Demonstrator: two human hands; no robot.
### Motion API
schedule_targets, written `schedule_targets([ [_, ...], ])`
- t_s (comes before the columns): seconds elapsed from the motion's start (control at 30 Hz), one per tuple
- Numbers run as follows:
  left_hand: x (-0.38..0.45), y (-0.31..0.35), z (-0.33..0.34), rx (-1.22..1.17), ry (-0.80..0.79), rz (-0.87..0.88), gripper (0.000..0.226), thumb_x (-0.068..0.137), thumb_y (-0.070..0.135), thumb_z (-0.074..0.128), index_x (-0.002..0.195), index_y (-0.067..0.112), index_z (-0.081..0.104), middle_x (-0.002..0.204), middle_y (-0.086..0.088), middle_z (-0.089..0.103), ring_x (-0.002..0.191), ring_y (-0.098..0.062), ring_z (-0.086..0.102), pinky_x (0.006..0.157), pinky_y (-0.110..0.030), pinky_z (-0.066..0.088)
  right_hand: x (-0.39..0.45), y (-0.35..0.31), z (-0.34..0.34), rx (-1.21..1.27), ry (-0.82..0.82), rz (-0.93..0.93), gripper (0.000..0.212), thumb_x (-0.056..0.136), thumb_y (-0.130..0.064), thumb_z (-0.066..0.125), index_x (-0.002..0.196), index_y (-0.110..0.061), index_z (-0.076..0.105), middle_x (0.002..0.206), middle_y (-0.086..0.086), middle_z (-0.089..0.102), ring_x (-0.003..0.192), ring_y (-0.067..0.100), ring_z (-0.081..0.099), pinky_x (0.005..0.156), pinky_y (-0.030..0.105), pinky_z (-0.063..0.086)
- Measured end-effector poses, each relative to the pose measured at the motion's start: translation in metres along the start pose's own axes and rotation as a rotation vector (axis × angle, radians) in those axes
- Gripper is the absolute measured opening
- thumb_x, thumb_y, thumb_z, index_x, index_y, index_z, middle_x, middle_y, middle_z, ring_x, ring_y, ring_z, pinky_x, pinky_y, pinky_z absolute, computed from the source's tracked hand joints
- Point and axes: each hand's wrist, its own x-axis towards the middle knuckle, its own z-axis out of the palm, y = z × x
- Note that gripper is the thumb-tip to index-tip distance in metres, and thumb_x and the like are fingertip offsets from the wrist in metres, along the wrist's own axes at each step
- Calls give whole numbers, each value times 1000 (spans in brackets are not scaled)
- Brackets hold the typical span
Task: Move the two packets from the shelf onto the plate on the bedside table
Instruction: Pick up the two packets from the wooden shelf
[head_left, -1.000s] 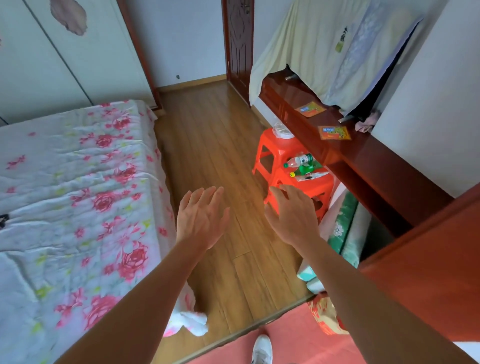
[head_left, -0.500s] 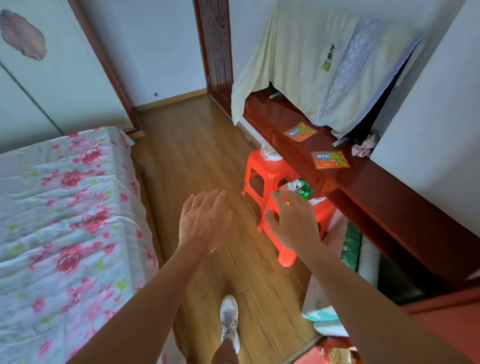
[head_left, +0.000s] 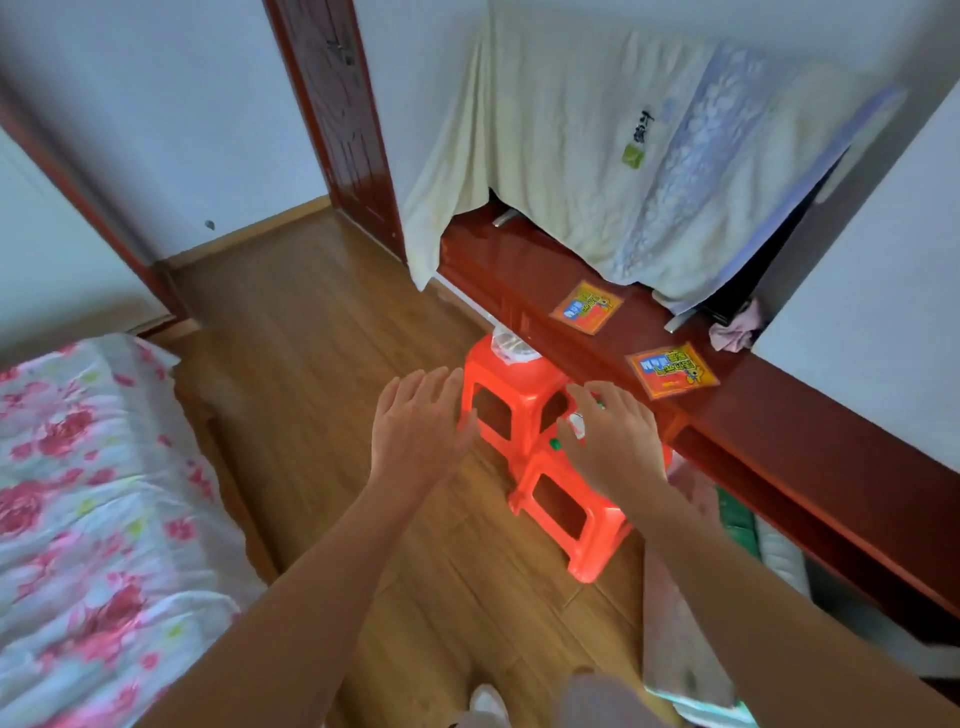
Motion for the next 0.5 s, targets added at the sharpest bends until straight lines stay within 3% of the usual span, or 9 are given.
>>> schedule_targets([
  [0.27, 105, 12, 53, -67, -19, 188, 52, 87, 44, 49, 132, 18, 55, 132, -3, 63, 122, -24, 56, 106, -46, 39, 63, 32, 22, -55, -40, 177, 42, 88, -34, 62, 126, -17, 61, 126, 8, 63, 118, 32, 57, 100, 49, 43],
  [0.5, 214, 43, 103, -80, -67, 329, 51, 89, 43, 47, 132, 18, 56, 132, -3, 64, 122, -24, 56, 105, -45, 41, 135, 85, 47, -38, -5, 338, 41, 88, -32, 60, 126, -17, 62, 125, 10, 64, 117, 34, 58, 99, 48, 42],
])
